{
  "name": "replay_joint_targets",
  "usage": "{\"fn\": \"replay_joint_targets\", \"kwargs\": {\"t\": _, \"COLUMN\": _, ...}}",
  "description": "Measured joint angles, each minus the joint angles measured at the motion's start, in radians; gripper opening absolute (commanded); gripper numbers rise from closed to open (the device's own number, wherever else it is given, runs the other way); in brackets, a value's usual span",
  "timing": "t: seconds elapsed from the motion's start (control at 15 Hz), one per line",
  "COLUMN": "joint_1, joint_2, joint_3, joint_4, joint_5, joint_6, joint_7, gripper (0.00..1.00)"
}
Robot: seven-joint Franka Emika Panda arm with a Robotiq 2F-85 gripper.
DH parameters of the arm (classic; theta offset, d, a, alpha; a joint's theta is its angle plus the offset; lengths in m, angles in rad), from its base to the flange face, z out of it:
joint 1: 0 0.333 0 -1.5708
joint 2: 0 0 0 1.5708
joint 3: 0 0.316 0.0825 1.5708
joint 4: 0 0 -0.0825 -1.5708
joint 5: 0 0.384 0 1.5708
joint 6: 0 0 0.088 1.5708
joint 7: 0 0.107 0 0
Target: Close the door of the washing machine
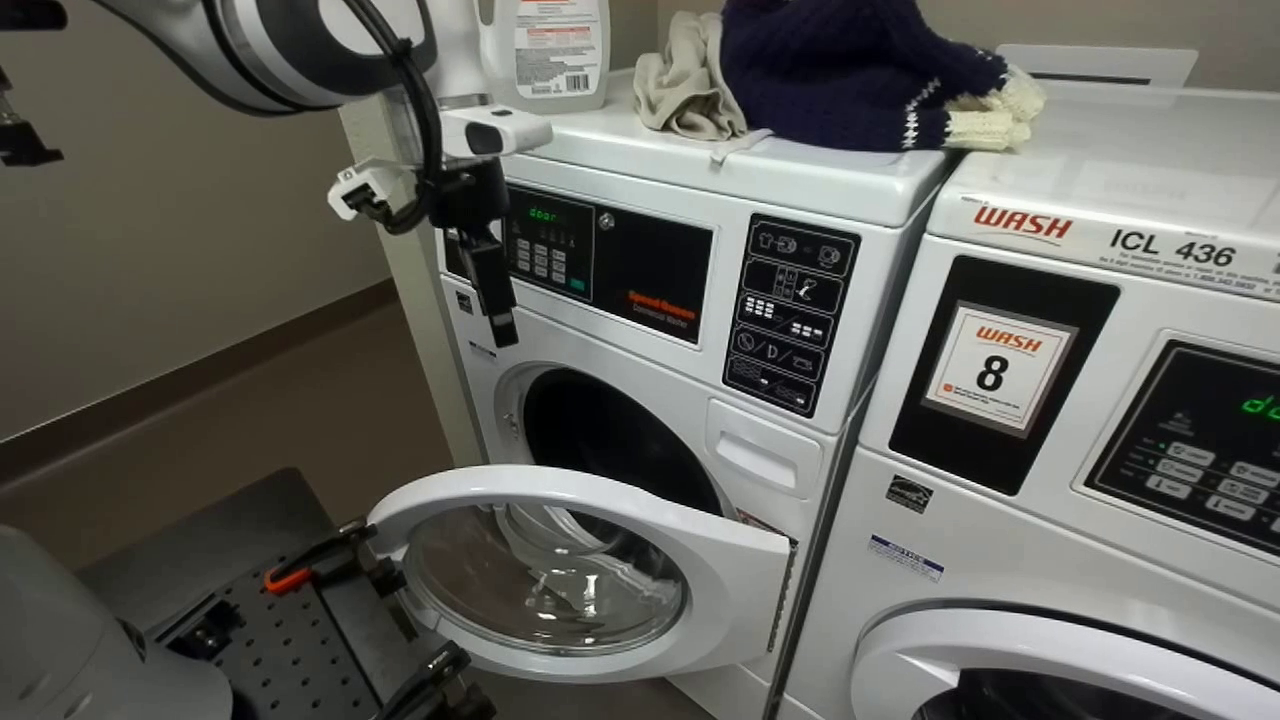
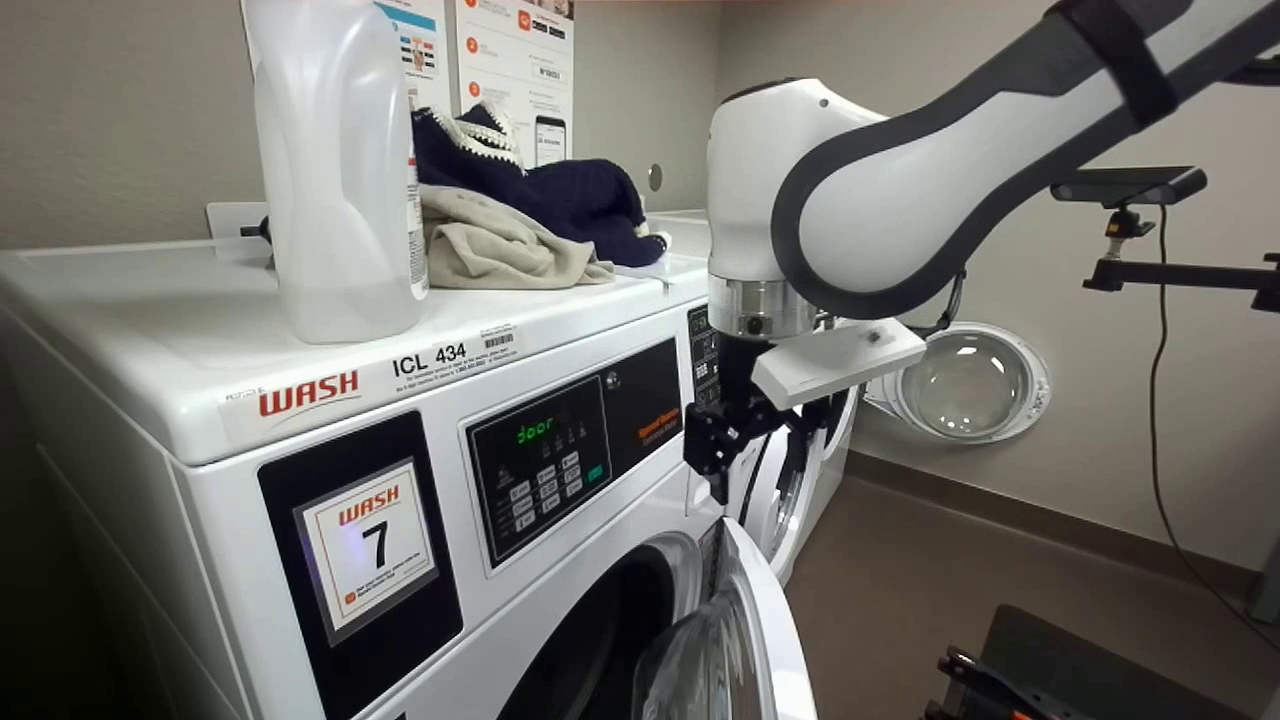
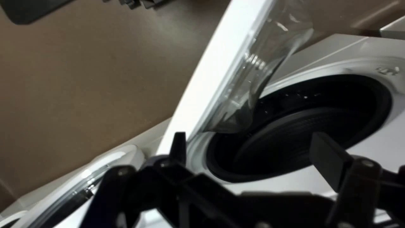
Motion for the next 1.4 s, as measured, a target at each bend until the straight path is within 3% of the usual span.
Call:
{"fn": "replay_joint_targets", "kwargs": {"t": 0.27, "joint_1": -0.030, "joint_2": 0.052, "joint_3": -0.080, "joint_4": -0.006, "joint_5": -0.041, "joint_6": -0.056, "joint_7": -0.113, "gripper": 1.00}}
{"fn": "replay_joint_targets", "kwargs": {"t": 0.73, "joint_1": -0.048, "joint_2": 0.288, "joint_3": -0.193, "joint_4": -0.013, "joint_5": -0.093, "joint_6": -0.027, "joint_7": -0.275, "gripper": 1.00}}
{"fn": "replay_joint_targets", "kwargs": {"t": 1.4, "joint_1": -0.017, "joint_2": 0.547, "joint_3": -0.210, "joint_4": 0.008, "joint_5": -0.014, "joint_6": 0.176, "joint_7": -0.355, "gripper": 1.00}}
